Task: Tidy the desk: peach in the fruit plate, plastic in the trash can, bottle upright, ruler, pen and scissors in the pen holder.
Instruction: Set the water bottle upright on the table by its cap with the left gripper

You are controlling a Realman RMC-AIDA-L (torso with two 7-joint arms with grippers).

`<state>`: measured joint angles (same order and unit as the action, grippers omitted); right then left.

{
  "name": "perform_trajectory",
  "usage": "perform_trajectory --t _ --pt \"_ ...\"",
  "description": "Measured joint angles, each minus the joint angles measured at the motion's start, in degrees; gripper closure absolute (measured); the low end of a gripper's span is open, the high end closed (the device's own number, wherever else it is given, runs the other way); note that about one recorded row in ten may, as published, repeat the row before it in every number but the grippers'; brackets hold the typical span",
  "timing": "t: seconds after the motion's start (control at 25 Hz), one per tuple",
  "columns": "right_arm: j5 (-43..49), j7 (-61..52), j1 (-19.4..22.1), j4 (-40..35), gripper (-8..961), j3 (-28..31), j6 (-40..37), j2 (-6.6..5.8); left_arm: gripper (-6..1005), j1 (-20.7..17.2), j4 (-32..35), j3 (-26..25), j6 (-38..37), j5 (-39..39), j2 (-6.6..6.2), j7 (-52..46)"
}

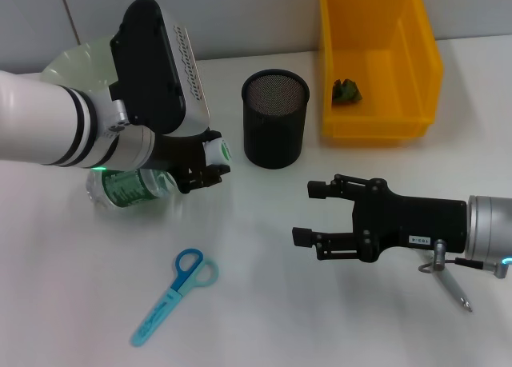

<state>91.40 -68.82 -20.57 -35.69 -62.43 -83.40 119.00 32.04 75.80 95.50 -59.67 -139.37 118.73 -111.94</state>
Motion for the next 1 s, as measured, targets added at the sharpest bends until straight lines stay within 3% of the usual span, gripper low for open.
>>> perform_trajectory --t 1.0 --pt "0.0 0.0 0.2 0.0 110 0.0 0.0 0.0 556 -2.4 5.1 -0.4 -1.0 1.6 0.01 -0.6"
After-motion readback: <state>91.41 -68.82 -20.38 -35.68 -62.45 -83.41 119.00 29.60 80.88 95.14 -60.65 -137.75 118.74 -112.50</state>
